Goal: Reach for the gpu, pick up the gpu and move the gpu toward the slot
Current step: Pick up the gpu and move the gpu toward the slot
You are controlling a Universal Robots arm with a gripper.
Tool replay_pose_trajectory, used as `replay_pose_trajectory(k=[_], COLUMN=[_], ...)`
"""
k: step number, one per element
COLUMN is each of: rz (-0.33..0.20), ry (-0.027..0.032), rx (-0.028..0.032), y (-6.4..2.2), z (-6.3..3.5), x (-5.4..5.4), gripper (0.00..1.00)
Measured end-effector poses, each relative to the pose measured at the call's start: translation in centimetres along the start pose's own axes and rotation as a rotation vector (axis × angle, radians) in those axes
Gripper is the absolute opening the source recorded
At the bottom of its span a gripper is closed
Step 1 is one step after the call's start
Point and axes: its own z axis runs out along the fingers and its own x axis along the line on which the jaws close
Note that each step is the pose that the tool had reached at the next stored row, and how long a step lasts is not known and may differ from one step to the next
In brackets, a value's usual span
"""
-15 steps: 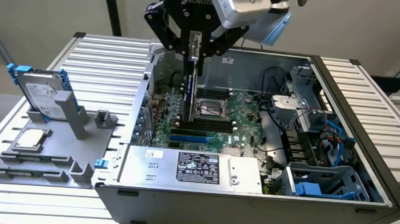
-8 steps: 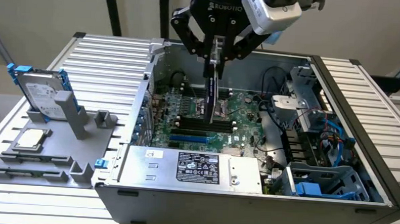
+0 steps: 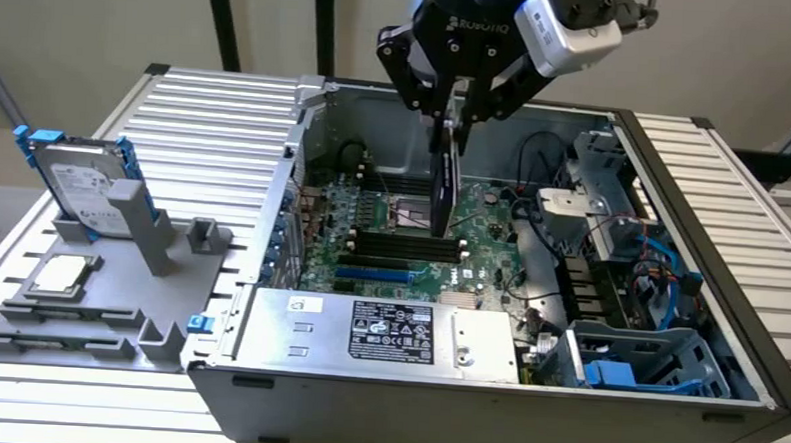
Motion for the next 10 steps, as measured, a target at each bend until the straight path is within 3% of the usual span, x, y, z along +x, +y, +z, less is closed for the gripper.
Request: replay_pose_trajectory(k=[3,10], rz=[0.000,0.000], ry=[0.0036,0.0036], rx=[0.0004,0.0002], y=[0.69,0.70], z=[0.23,0.24], x=[-0.25,-0.27], gripper=[0.26,0.26])
